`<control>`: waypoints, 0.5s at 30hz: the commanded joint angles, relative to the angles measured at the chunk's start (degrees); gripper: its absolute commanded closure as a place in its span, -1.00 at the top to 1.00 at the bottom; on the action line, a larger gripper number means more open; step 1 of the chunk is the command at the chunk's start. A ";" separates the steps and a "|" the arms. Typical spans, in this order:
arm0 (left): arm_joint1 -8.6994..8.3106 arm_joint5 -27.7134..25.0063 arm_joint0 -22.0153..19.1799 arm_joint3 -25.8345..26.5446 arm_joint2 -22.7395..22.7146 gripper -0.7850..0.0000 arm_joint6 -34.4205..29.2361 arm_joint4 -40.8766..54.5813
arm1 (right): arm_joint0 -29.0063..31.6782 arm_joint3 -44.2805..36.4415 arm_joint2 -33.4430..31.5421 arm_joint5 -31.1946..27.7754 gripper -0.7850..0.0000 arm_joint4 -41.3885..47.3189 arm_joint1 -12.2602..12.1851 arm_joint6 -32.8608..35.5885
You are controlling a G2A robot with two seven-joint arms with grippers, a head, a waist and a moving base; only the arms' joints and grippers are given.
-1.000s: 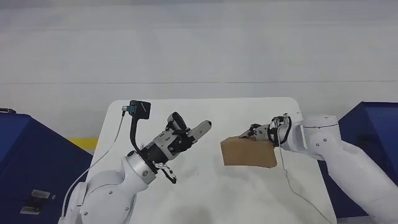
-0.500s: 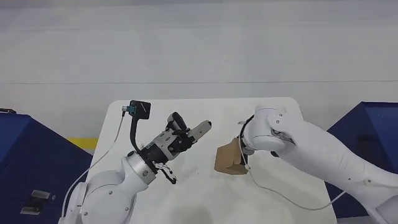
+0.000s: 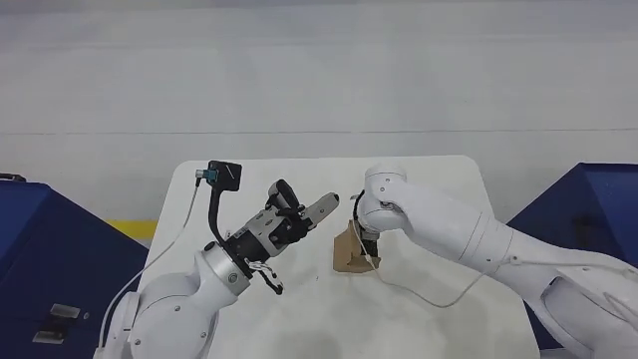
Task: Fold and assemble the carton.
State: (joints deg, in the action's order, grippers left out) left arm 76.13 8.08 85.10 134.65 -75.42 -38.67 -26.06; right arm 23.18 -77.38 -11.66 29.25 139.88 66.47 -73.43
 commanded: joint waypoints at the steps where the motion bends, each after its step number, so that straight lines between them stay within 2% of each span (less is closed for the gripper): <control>1: 0.00 0.00 0.00 0.00 0.00 1.00 0.00 0.00 | 0.28 1.77 0.36 0.13 -0.58 -0.53 1.11 0.88; 3: 0.00 0.00 0.00 0.00 0.00 1.00 0.00 0.00 | 0.46 3.30 0.45 0.79 -0.23 -0.50 2.15 1.64; 4: 0.00 0.00 0.00 0.00 0.00 1.00 0.00 0.00 | 0.47 3.96 0.31 1.17 0.24 -0.46 2.57 2.28; 5: 0.00 0.00 0.00 0.00 0.00 1.00 0.00 0.00 | 0.43 4.38 0.17 1.34 0.32 -0.67 2.94 2.68; 6: 0.00 0.00 0.00 0.00 0.00 1.00 0.00 0.00 | 0.25 4.49 -0.07 1.65 0.73 -0.95 3.24 3.08; 7: 0.00 0.00 0.00 0.00 0.00 1.00 0.00 0.00 | 0.08 4.62 -0.53 1.87 1.00 -0.85 3.45 3.72; 11: 0.00 0.00 0.00 0.00 0.00 1.00 0.00 0.00 | -0.86 3.98 -3.56 3.27 1.00 0.90 3.22 5.11; 15: 0.00 0.00 0.00 0.00 0.00 1.00 0.00 0.00 | -1.02 1.73 -9.61 6.30 1.00 5.76 0.44 5.30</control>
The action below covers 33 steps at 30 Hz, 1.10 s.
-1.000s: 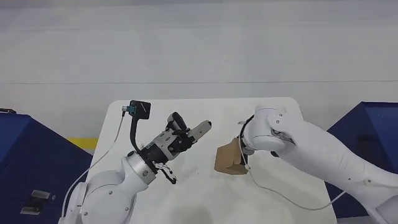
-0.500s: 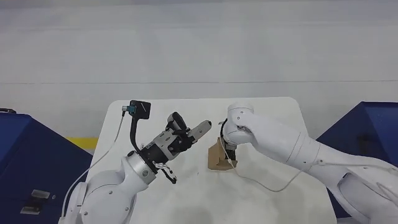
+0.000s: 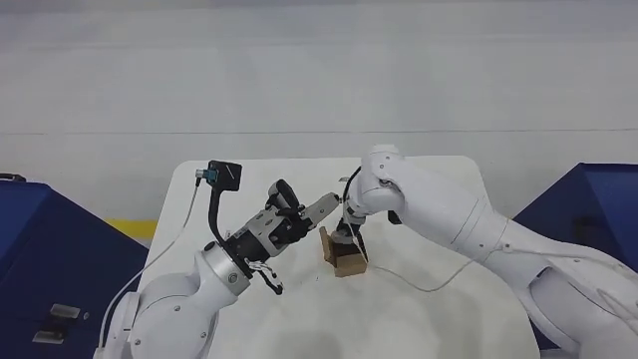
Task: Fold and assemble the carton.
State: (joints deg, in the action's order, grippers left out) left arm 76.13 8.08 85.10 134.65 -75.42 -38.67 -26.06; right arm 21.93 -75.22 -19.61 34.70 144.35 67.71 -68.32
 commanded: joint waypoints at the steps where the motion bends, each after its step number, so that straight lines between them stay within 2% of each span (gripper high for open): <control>1: 0.00 0.00 0.00 0.00 0.00 1.00 0.00 0.00 | 0.65 -1.09 -3.47 2.05 1.00 2.38 -1.90 0.79; 3: 0.00 0.00 0.00 0.00 0.00 1.00 0.00 0.00 | 1.74 -3.55 -7.00 4.99 1.00 2.68 -4.42 3.72; 6: 0.00 0.00 0.00 0.00 0.00 1.00 0.00 0.00 | 5.11 -7.28 -12.08 14.90 1.00 -1.62 -8.93 13.64; 8: 0.00 0.00 0.00 0.00 0.00 1.00 0.00 0.00 | 7.89 -9.90 -17.45 21.67 1.00 -8.17 -11.93 21.50; 9: 0.00 0.00 0.00 0.00 0.00 1.00 0.00 0.00 | 9.80 -11.33 -21.21 22.47 1.00 -12.96 -13.24 25.86; 11: 0.00 0.00 0.00 0.00 0.00 1.00 0.00 0.00 | 15.60 -16.02 -26.41 18.65 1.00 -29.79 -15.33 34.17; 15: 0.00 0.00 0.00 0.00 0.00 1.00 0.00 0.00 | 28.09 -20.49 -33.27 9.05 1.00 -50.71 -18.30 61.29; 30: 0.00 0.00 0.00 0.00 0.00 1.00 0.00 0.00 | 28.01 -20.53 -33.41 8.38 1.00 -51.78 -18.33 60.69; 31: -0.19 1.87 -0.06 -1.48 -0.86 1.00 0.11 -4.08 | 27.50 -21.30 -34.16 3.62 1.00 -60.03 -18.56 56.69; 33: -0.48 5.38 -0.88 -1.50 -0.06 1.00 -3.16 -9.29 | 28.59 -23.57 -34.29 -4.79 1.00 -74.25 -18.97 55.14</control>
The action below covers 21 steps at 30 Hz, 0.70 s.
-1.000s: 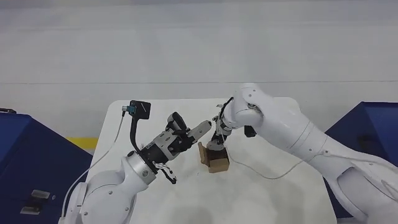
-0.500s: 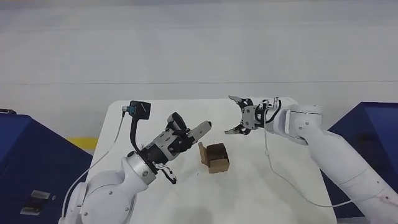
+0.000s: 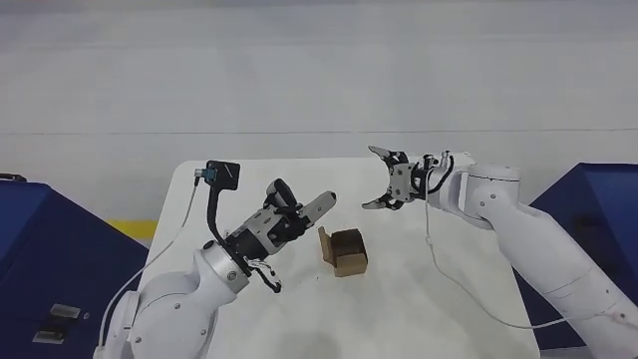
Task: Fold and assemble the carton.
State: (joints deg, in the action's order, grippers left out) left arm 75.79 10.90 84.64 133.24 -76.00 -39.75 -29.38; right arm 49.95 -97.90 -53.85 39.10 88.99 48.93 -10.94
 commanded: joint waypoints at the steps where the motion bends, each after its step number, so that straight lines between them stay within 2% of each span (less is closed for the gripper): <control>1: -0.28 4.26 -0.96 0.52 1.30 1.00 -4.12 -8.81 | 1.15 -0.74 -0.06 -12.85 1.00 -24.81 -0.38 -1.48; 4: -0.39 8.99 -1.54 1.40 6.04 1.00 -6.88 -16.95 | 0.49 2.24 1.84 -19.22 1.00 -40.94 -0.57 5.04; 6: -0.37 12.63 -0.98 1.40 11.22 1.00 -8.44 -23.81 | -1.45 5.38 5.98 -24.80 1.00 -57.67 -0.36 9.72; 7: -0.12 15.32 -0.74 1.40 15.07 1.00 -8.03 -26.72 | -2.53 8.54 8.02 -29.68 1.00 -63.73 0.18 11.48; 11: 0.97 20.78 -1.09 1.40 23.59 1.00 -3.26 -29.81 | -6.99 16.06 13.03 -39.21 1.00 -76.64 2.40 13.36; 12: 1.25 21.01 -1.64 1.40 24.33 1.00 -1.52 -29.08 | -7.74 17.32 13.73 -40.81 1.00 -77.97 2.84 13.82; 21: 1.25 21.01 -1.64 1.40 24.33 1.00 -1.52 -29.08 | -7.74 17.32 13.73 -40.81 1.00 -77.97 2.84 13.82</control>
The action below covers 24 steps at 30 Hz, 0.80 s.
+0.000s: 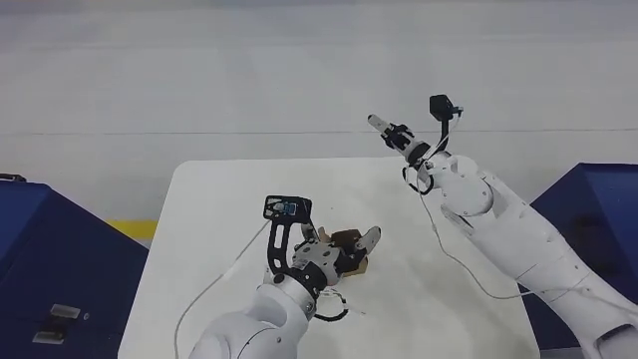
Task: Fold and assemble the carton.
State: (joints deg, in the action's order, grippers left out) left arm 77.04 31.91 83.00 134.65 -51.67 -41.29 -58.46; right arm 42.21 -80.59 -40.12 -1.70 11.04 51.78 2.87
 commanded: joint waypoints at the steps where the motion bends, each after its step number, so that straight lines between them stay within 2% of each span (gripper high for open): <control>1: 0.01 -0.17 0.09 -0.07 0.00 1.00 0.29 0.12 | 0.13 0.12 -0.01 0.00 1.00 -0.11 -0.01 0.22; 2: 0.03 -0.35 0.64 -0.57 0.18 1.00 0.81 0.76 | 0.22 1.06 -0.11 0.06 1.00 -0.40 -0.07 1.79; 4: 0.09 0.47 2.56 -2.79 1.04 1.00 1.64 1.97 | -1.70 4.53 0.72 -0.42 1.00 -11.98 -0.36 4.11; 7: 0.16 0.98 4.41 -5.97 3.26 1.00 4.76 -0.56 | -2.46 9.51 2.48 -9.12 1.00 -27.99 -0.61 3.43; 9: 0.30 1.78 5.80 -8.57 4.33 1.00 7.28 -0.88 | -3.01 12.30 5.02 -12.19 1.00 -43.22 -0.65 1.94; 12: 0.56 2.62 7.15 -12.07 5.36 1.00 11.50 -1.28 | -2.95 14.18 7.59 -14.37 1.00 -56.18 -0.14 -1.44; 15: 0.80 3.83 7.95 -15.37 6.88 1.00 14.62 -3.67 | -2.93 14.79 8.90 -17.99 1.00 -62.21 0.49 -4.10; 17: 1.05 5.14 8.23 -16.70 8.29 1.00 15.27 -5.07 | -2.85 14.75 9.00 -19.80 1.00 -62.76 0.89 -5.45; 21: 1.58 8.14 7.74 -18.78 10.31 1.00 17.47 -9.43 | -2.85 14.75 9.00 -19.80 1.00 -62.76 0.89 -5.45; 24: 1.64 8.28 7.66 -18.87 10.37 1.00 17.92 -9.53 | -2.85 14.75 9.00 -19.80 1.00 -62.76 0.89 -5.45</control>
State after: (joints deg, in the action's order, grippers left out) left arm 78.69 40.26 90.64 115.73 -41.26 -23.23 -68.10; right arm 39.37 -65.84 -31.12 -21.49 -51.70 52.66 -2.57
